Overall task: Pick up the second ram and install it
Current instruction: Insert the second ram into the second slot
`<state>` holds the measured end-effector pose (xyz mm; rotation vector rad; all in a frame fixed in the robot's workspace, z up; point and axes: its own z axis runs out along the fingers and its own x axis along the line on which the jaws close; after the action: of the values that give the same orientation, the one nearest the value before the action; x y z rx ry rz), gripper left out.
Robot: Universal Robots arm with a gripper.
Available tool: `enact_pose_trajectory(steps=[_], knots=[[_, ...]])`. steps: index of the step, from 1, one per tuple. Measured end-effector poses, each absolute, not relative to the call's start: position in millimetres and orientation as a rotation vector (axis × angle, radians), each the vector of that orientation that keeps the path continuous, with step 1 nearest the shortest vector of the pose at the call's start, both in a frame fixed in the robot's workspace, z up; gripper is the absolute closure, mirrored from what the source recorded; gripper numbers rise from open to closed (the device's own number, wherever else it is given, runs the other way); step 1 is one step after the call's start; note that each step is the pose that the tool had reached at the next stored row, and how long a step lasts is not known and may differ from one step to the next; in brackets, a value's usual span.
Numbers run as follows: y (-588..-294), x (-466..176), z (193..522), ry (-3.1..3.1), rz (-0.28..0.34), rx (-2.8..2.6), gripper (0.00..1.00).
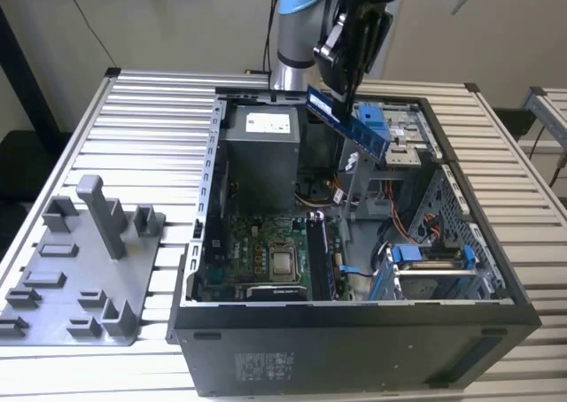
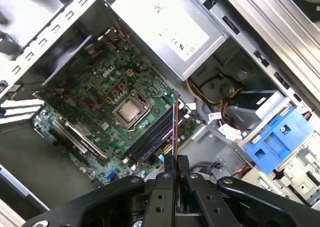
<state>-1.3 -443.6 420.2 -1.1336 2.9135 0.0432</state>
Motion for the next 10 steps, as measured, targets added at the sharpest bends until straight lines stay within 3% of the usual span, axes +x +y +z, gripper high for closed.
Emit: enact_pose_trajectory(steps=[10], knots=[[-443.6, -1.3, 417.7, 2.978, 0.028, -0.957, 0.87]])
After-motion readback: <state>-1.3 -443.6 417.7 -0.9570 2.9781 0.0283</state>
